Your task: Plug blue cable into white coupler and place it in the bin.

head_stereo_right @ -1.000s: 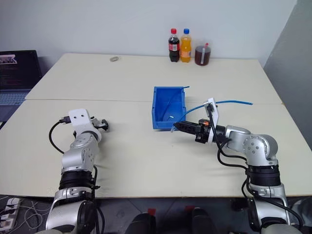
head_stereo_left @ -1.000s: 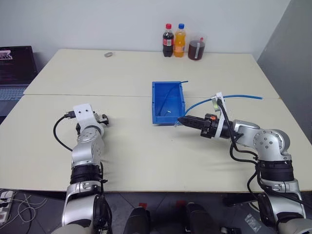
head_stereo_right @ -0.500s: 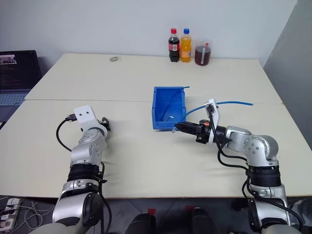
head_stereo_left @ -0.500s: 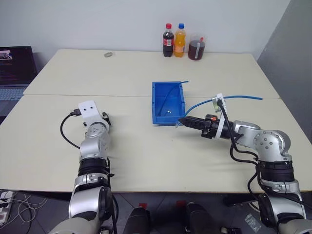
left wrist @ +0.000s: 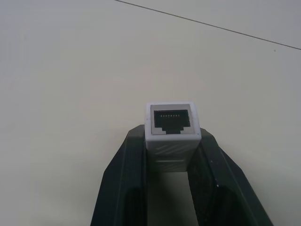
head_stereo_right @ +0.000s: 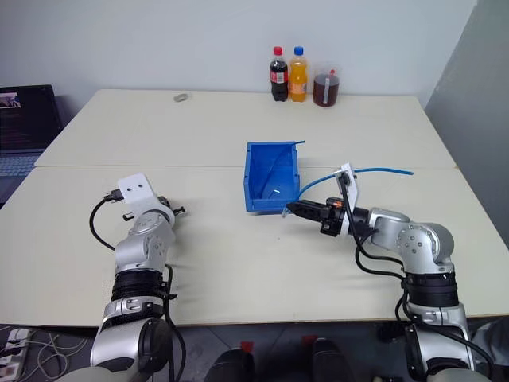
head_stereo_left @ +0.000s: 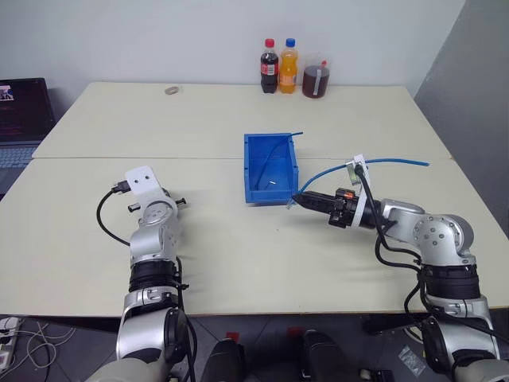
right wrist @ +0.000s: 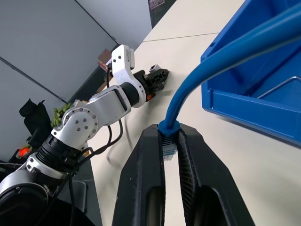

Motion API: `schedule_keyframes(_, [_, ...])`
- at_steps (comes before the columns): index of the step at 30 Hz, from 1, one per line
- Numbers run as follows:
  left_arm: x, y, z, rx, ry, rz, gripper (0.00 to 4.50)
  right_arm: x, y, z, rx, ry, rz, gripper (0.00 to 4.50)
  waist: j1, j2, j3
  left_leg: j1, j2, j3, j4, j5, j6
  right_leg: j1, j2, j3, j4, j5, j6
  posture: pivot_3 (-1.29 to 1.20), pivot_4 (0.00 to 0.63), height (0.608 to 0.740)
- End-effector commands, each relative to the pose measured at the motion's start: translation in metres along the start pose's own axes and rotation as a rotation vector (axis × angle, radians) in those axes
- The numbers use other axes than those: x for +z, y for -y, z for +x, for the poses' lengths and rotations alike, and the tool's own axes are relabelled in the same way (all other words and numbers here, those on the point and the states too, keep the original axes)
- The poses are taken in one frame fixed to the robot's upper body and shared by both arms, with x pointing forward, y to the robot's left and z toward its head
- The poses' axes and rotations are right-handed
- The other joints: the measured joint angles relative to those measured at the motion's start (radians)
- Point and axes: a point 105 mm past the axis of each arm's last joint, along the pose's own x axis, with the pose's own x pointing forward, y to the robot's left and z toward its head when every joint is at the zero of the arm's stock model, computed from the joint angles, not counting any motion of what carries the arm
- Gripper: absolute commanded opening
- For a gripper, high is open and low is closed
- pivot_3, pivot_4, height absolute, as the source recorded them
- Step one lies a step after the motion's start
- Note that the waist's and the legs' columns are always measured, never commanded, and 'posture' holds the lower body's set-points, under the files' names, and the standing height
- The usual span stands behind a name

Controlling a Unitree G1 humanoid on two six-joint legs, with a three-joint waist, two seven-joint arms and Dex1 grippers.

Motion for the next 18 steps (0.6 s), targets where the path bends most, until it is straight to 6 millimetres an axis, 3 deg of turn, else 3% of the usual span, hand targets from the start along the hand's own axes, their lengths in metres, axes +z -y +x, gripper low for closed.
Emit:
schedule_keyframes(1, [-0.019,-0.001,-0.001,-0.061,-0.082,0.020,0.79,0.011,-0.005,-0.002,0.006,0.039,-0.047,0.13,0.000,0.000,0.000,0.000,0.000,0.000,0.000,0.000,0.000,0.000,0.000,0.000,0.000,0.000,0.000,0.00,0.150,0.740])
schedule_keyframes(3, [-0.010,0.010,-0.007,-0.219,-0.048,0.144,0.79,0.012,-0.005,-0.002,-0.001,0.040,-0.061,0.13,0.000,0.000,0.000,0.000,0.000,0.000,0.000,0.000,0.000,0.000,0.000,0.000,0.000,0.000,0.000,0.00,0.150,0.740])
schedule_keyframes(7, [-0.014,0.017,-0.033,-0.588,-0.055,0.440,0.79,0.016,-0.015,-0.002,0.013,0.002,-0.158,0.13,0.000,0.001,0.000,0.000,0.000,0.000,0.000,0.000,0.000,0.000,0.000,0.000,0.000,0.000,0.000,0.00,0.150,0.740])
schedule_keyframes(11, [-0.010,0.048,-0.101,-1.187,-0.022,0.554,0.79,0.022,-0.034,0.008,0.066,-0.046,-0.326,0.13,0.004,0.001,0.001,-0.001,0.000,0.001,-0.001,0.000,-0.001,-0.001,0.000,0.000,-0.001,0.000,0.000,0.00,0.150,0.740])
schedule_keyframes(15, [-0.033,0.068,-0.150,-1.580,-0.026,0.739,0.79,0.017,-0.048,0.022,0.130,-0.101,-0.447,0.13,0.012,0.001,0.001,-0.003,0.000,-0.001,0.000,0.000,-0.001,-0.001,-0.001,-0.003,-0.002,0.000,0.000,0.00,0.150,0.740])
schedule_keyframes(18, [-0.054,0.086,-0.166,-1.743,-0.012,0.819,0.79,0.007,-0.049,0.032,0.151,-0.139,-0.515,0.13,0.011,0.001,0.001,-0.002,0.000,0.000,0.000,0.000,0.000,-0.001,0.000,-0.002,-0.002,0.000,0.000,0.00,0.150,0.740])
